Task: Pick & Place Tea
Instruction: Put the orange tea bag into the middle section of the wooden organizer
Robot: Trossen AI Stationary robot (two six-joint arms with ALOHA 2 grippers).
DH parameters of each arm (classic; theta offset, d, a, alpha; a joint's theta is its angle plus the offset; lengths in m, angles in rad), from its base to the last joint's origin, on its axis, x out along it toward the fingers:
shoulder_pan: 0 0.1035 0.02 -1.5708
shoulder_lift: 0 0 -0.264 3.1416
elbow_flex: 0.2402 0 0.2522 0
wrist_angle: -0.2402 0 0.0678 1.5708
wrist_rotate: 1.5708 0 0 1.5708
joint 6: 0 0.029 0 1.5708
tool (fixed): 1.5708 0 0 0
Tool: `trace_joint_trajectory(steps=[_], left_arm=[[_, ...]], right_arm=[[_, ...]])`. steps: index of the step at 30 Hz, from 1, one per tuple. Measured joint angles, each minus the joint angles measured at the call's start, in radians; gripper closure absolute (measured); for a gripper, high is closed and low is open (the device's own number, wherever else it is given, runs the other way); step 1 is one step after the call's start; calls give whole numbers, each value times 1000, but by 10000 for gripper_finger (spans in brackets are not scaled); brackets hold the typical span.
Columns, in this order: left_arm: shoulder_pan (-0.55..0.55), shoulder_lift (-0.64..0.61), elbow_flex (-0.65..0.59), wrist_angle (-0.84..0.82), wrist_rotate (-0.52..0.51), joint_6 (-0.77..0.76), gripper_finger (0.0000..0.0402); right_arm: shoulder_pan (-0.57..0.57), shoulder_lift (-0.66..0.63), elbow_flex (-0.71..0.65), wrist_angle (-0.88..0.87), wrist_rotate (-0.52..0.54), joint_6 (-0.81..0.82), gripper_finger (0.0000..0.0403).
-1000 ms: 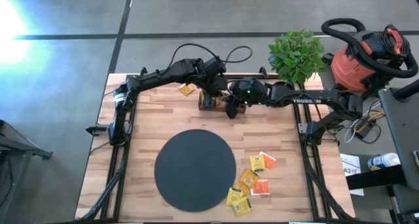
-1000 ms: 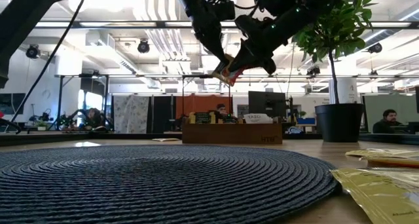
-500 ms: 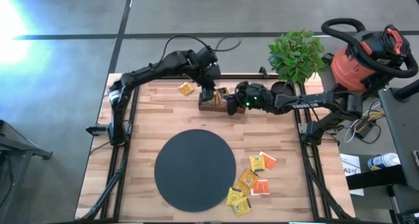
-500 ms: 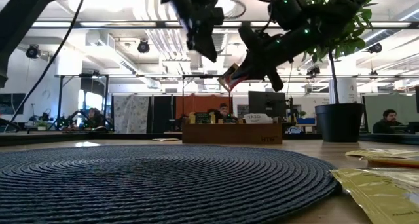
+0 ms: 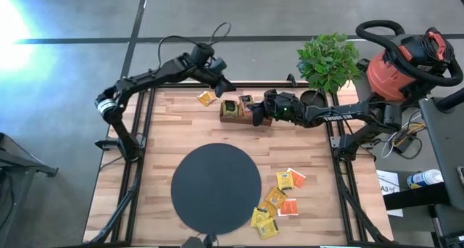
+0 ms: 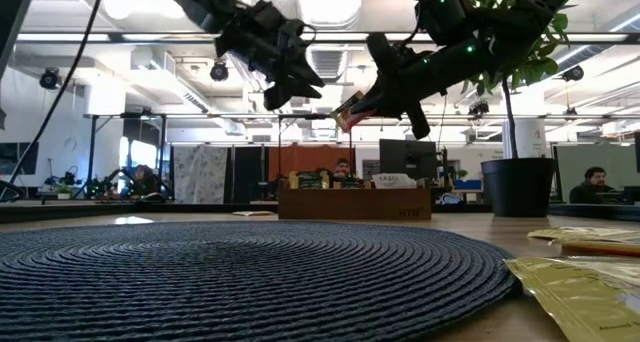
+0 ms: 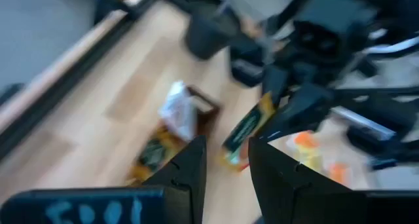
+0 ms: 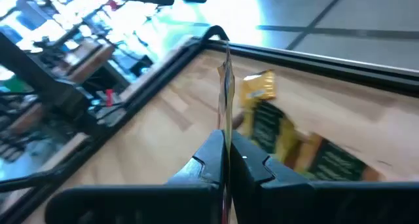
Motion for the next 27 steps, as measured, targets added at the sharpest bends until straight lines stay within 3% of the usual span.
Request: trace_joint_trajectory(steps=[5,16,27], left_arm=[[8,18,-77,146,151,-55,294],[14,35,-80,150,232,-47,294],[12,35,-84,146,231,-27,294]], right_arm=[[-2,0,2,62,-86,0,394],[-4,0,2,65,-40,19,394],[-6,0,2,106,-34,30,394]])
